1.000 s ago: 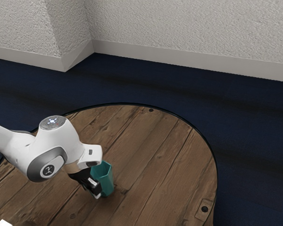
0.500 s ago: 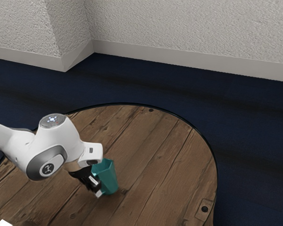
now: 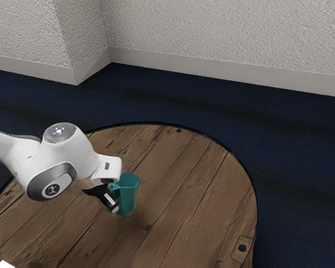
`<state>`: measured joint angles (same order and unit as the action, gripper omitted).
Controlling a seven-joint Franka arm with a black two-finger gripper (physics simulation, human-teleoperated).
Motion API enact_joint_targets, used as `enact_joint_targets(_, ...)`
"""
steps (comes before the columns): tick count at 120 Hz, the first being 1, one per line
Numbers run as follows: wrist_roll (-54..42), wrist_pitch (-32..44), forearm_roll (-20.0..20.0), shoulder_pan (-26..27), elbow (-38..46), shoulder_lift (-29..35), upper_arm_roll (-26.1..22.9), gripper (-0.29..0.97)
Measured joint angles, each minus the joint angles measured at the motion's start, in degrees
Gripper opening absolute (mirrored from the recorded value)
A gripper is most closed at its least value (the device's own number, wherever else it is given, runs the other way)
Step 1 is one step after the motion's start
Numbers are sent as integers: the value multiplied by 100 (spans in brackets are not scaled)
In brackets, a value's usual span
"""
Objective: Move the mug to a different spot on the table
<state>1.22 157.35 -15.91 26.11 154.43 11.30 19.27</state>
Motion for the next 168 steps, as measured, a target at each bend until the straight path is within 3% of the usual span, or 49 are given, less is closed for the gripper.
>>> enact_joint_targets(23,-4,893,-681,-344,98,-176,95,0)
enact_joint_targets(46,-66,2771,-2066,-1036,178,-867,444,-2)
enact_joint_targets(66,-139,3644,-3032,-1613,-39,-1356,553,-7)
enact_joint_targets(83,-197,3997,-3418,-1550,-169,-1625,501,-9)
enact_joint_targets(102,-242,4181,-3506,-1375,-303,-1739,597,-9)
enact_joint_targets(116,-260,4240,-3511,231,-152,-1281,2176,-10)
enact_joint_targets(132,-276,4101,-3615,2573,40,-340,4590,-10)
enact_joint_targets(146,-294,3598,-4146,4318,-27,932,6765,-9)
enact_joint_targets(154,-303,3244,-4476,4933,-284,1451,7459,-9)
enact_joint_targets(168,-347,2735,-4817,5463,-632,1981,8405,-9)
